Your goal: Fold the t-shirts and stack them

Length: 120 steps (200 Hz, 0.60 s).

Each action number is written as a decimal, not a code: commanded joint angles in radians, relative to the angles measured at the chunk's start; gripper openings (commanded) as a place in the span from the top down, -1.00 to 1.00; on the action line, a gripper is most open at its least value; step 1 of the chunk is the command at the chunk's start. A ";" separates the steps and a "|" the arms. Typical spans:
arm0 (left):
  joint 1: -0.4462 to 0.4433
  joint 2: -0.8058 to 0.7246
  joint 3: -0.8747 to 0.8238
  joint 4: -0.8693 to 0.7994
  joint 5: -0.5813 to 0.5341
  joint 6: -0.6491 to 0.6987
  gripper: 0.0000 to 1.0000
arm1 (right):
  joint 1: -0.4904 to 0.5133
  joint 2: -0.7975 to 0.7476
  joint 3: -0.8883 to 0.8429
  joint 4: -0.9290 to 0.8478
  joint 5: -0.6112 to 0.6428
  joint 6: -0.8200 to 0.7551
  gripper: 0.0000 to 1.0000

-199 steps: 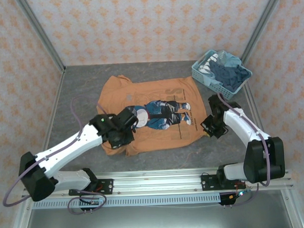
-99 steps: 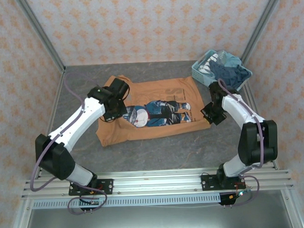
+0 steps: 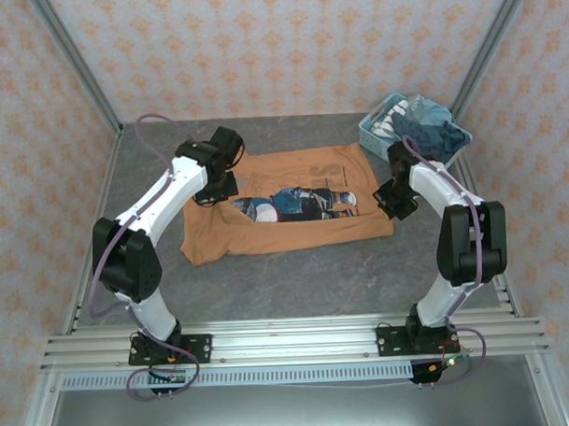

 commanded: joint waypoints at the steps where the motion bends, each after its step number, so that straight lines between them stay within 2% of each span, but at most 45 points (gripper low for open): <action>1: 0.012 0.038 0.051 -0.006 -0.056 0.061 1.00 | -0.008 0.037 0.040 0.000 0.017 -0.016 1.00; 83: 0.039 0.156 0.112 0.022 -0.072 0.107 1.00 | -0.010 0.145 0.095 0.018 0.002 -0.041 1.00; 91: 0.041 0.155 0.119 0.026 -0.079 0.114 0.81 | -0.013 0.158 0.108 0.011 -0.006 -0.054 1.00; 99: 0.040 0.154 0.121 0.026 -0.092 0.113 0.35 | -0.015 0.165 0.121 0.004 -0.011 -0.071 0.87; 106: 0.041 0.138 0.116 0.021 -0.112 0.107 -0.06 | -0.016 0.162 0.128 -0.006 -0.005 -0.087 0.60; 112: 0.042 0.117 0.106 0.014 -0.125 0.101 -0.25 | -0.017 0.155 0.135 -0.017 0.005 -0.101 0.38; 120: 0.045 0.081 0.078 0.006 -0.131 0.088 -0.40 | -0.017 0.139 0.136 -0.032 0.020 -0.121 0.14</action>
